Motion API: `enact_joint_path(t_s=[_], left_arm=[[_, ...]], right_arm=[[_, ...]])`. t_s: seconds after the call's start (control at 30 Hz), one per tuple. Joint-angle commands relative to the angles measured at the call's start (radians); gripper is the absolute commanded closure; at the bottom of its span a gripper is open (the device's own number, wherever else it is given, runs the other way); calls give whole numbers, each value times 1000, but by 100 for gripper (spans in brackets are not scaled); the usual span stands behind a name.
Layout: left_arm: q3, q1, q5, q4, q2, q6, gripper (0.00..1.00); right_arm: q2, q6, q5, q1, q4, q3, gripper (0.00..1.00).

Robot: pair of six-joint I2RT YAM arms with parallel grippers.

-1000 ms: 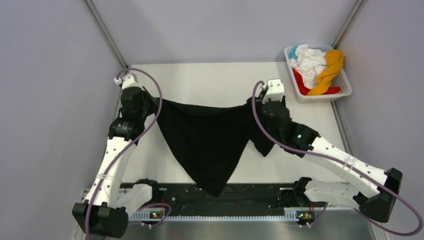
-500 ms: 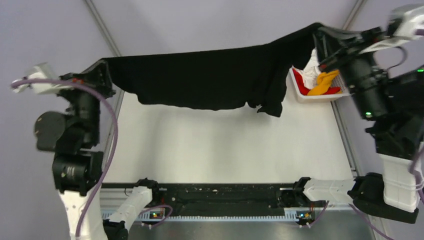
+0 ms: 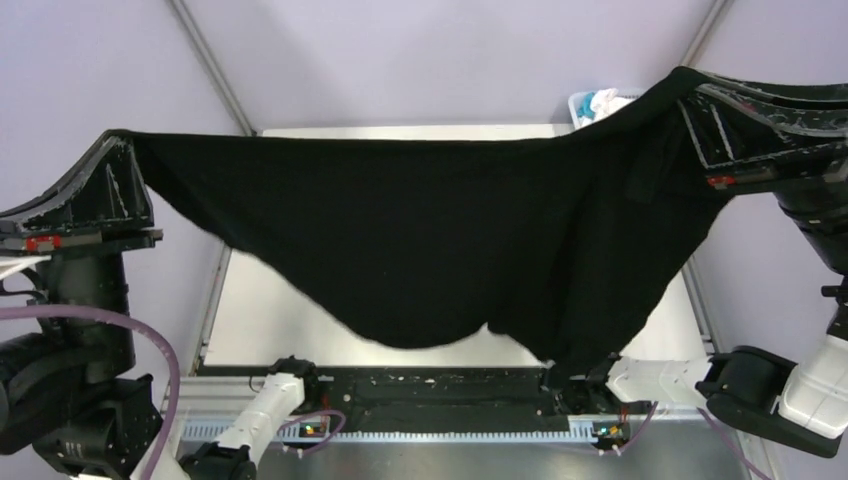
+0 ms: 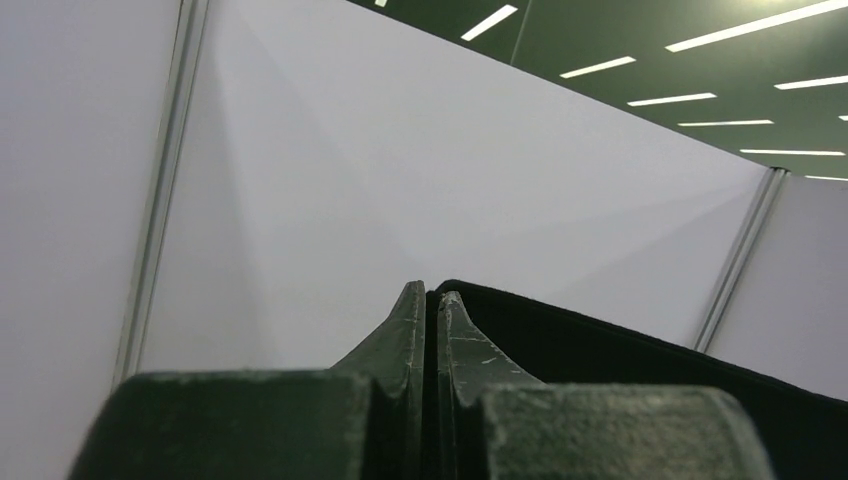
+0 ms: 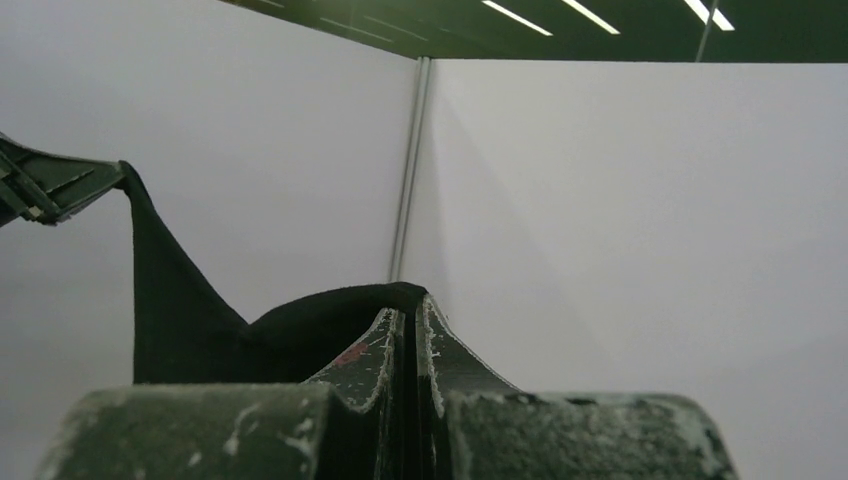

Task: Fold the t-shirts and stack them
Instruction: Flatten out the tshirt

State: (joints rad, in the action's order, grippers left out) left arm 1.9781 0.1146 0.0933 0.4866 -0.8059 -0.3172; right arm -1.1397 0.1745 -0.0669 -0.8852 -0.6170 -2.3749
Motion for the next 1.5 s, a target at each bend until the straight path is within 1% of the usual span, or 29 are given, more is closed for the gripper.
enact_joint_path(t_s=[0.0,0.07,0.13,0.17,0.23,0.27,0.3,0.43,0.5,0.53,0.57,0.63,0.7,0.73,0.77,0.8,0.83,0.87,0.9,0.93,0.97,1.03,1.07,1.1,1.13,1.17,1.3,1.4,1.47], left_arm=[[-12,-2,27,-6,-87,33,100],[-60,-2,61,-37,-122,47,100],[-122,-2,117,-71,-165,69,100],[-155,-1,150,-91,-194,82,100],[-229,-1,202,-142,-258,114,100],[-261,-1,238,-159,-300,117,100],[-294,-2,272,-174,-344,119,100],[-463,-5,341,-289,-527,135,100],[-515,-17,340,-313,-647,130,100],[-524,-26,338,-322,-719,120,100],[-521,-33,344,-333,-820,111,100],[-454,-44,380,-334,-1000,93,100],[-280,-54,404,-212,-1192,45,98],[-177,-61,402,-155,-1274,27,91],[-82,-64,406,-102,-1354,13,76],[-11,-66,402,-64,-1415,9,58],[45,-67,394,-40,-1457,8,49],[72,-67,382,-36,-1480,7,34],[73,-66,372,-46,-1482,7,7],[62,-67,365,-59,-1475,2,2],[42,-67,356,-78,-1457,-1,1],[-5,-67,343,-106,-1401,-7,1],[-28,-67,335,-112,-1385,-12,1],[-52,-67,325,-115,-1352,-18,1],[-77,-67,311,-117,-1308,-24,1],[-117,-67,288,-121,-1278,-27,1],[-200,-66,205,-61,-1163,-41,1],[-300,-65,132,35,-1071,-94,1],[-422,-63,11,37,-1001,-147,1]], right_arm=[[3,63,41,9,40,44,100],[4,139,154,9,61,117,100],[1,237,328,9,144,248,100],[-4,305,462,9,206,326,100],[-35,473,660,14,398,490,100],[-58,527,694,40,469,558,100],[-88,530,670,87,489,600,100],[-206,341,447,321,510,762,100],[-270,299,364,385,591,871,100],[-305,285,335,396,641,925,100],[-350,262,307,398,685,964,100],[-473,220,276,403,732,983,100],[-652,174,268,413,754,933,100],[-742,152,286,417,748,882,99],[-822,136,310,418,728,811,99],[-906,122,335,418,706,714,97],[-979,108,364,418,697,650,95],[-1040,93,383,419,688,582,92],[-1095,85,387,420,675,523,80],[-1139,80,377,420,641,462,58],[-1171,64,360,419,591,405,48],[-1191,20,353,419,515,350,39],[-1172,-1,351,420,507,358,35],[-1142,-20,349,419,509,390,27],[-1099,-41,346,419,510,428,5],[-1049,-71,347,419,512,473,2],[-819,-182,342,422,494,670,1],[-713,-231,228,423,445,810,1],[-695,-205,160,423,431,891,2]])
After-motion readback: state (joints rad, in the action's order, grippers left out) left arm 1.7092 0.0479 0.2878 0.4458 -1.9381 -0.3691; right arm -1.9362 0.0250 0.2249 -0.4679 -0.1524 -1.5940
